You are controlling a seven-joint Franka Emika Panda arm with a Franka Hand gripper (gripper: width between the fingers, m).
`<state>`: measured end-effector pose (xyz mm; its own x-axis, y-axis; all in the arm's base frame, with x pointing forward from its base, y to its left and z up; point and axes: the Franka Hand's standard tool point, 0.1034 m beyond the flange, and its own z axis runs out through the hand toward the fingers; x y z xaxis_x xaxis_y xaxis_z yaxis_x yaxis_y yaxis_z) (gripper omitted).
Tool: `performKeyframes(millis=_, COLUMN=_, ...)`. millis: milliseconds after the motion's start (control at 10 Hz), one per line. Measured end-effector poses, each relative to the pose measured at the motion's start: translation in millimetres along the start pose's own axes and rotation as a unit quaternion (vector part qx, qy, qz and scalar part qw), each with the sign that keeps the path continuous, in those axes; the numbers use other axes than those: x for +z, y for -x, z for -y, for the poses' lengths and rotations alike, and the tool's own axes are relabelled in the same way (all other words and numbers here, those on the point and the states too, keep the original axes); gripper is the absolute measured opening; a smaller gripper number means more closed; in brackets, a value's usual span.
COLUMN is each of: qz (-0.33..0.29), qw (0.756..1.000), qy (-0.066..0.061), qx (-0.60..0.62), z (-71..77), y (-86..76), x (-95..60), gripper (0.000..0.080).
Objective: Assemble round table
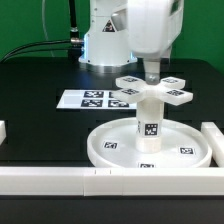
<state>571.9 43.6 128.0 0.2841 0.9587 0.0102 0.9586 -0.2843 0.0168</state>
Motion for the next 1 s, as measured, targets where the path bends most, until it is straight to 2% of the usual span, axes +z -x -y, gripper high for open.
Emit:
performKeyframes(millis=200, qz=0.008, qw=0.998, qy=0.002, qx=-0.056, z=-3.1, y=6.2, x=0.6, gripper=0.0649)
performKeyframes(millis=400, qz=0.022, qw=0.993, qy=-0.001, qx=-0.117, z=-3.6, y=10.9, x=7.6, gripper=0.0649)
performKeyframes(millis=600, qz=0.03, qw=0.988, qy=-0.001, qx=-0.153, z=-2.0, y=9.4, x=9.9, gripper=0.0649)
performKeyframes(millis=800, qz=0.032, qw=0.991, qy=-0.006, qx=-0.13, z=0.7, y=10.7, x=16.1, gripper=0.0649)
performKeyframes(millis=1000, qz=0.032, qw=0.993, qy=-0.005, qx=-0.109, z=5.0, y=5.7, x=18.5, gripper=0.0649)
